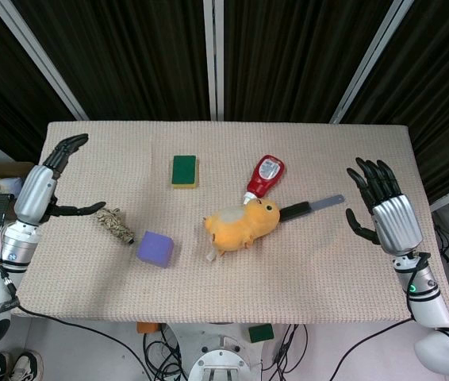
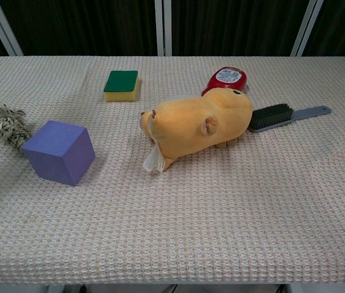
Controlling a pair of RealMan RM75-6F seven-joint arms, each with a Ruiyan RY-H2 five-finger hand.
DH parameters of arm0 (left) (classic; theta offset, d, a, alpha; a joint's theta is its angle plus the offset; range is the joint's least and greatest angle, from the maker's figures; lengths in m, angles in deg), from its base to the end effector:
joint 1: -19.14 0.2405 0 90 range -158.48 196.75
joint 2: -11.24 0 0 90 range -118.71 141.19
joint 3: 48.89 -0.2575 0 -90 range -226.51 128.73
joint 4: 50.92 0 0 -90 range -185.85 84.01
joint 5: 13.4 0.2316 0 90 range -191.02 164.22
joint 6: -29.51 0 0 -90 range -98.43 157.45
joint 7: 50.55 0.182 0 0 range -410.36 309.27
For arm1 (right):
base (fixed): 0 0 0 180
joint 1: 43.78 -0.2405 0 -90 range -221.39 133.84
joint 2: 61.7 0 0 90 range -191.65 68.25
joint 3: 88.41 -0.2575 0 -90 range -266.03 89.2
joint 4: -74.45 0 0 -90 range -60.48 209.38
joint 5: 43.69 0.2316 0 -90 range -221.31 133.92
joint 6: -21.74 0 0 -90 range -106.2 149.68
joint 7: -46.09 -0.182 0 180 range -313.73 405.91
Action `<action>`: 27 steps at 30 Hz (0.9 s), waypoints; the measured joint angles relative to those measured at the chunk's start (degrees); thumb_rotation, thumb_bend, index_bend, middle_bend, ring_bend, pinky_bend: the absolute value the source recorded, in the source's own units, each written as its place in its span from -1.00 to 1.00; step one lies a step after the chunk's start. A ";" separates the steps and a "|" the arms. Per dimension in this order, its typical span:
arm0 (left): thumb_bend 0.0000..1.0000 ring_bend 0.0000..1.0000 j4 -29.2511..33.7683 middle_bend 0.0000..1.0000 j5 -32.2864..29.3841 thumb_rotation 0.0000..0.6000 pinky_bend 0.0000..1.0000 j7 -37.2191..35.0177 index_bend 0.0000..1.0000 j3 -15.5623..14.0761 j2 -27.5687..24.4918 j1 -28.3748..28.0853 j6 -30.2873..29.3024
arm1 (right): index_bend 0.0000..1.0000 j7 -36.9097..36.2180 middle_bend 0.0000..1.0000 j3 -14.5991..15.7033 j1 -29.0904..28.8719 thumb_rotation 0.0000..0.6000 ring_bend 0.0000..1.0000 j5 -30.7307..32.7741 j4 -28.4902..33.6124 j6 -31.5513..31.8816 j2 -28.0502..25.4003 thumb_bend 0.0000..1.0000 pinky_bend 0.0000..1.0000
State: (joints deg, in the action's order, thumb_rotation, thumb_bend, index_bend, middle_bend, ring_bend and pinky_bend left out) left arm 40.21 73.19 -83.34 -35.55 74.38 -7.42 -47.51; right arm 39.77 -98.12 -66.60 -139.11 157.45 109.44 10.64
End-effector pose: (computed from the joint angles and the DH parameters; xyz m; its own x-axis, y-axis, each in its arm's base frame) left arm -0.1952 0.3605 0.1590 -0.1362 0.0296 0.9902 0.9038 -0.4056 0.1364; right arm -0.2093 -0.3254 0.1267 0.2455 0.2324 0.9411 -0.8339 -0.4445 0.3273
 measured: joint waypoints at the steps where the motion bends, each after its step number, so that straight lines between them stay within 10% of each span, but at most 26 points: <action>1: -0.88 -0.86 -0.03 -0.83 0.06 0.31 -0.63 -0.06 -0.79 -0.11 -0.08 -0.03 0.02 | -1.00 -0.10 -1.00 0.04 -0.07 0.97 -1.00 -0.10 -0.03 -0.02 -0.04 -0.05 -1.00; 27: -0.88 -0.86 -0.09 -0.83 -0.47 0.32 -0.63 0.47 -0.79 -0.60 0.09 -0.63 0.32 | -1.00 3.74 -1.00 1.49 -1.44 0.96 -1.00 -1.21 1.70 -3.00 -0.36 -0.05 -1.00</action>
State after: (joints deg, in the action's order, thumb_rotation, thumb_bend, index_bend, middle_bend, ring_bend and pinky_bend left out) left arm 40.12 72.72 -82.87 -36.16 74.47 -8.05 -47.18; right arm 43.51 -96.63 -68.04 -140.32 159.15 106.44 10.28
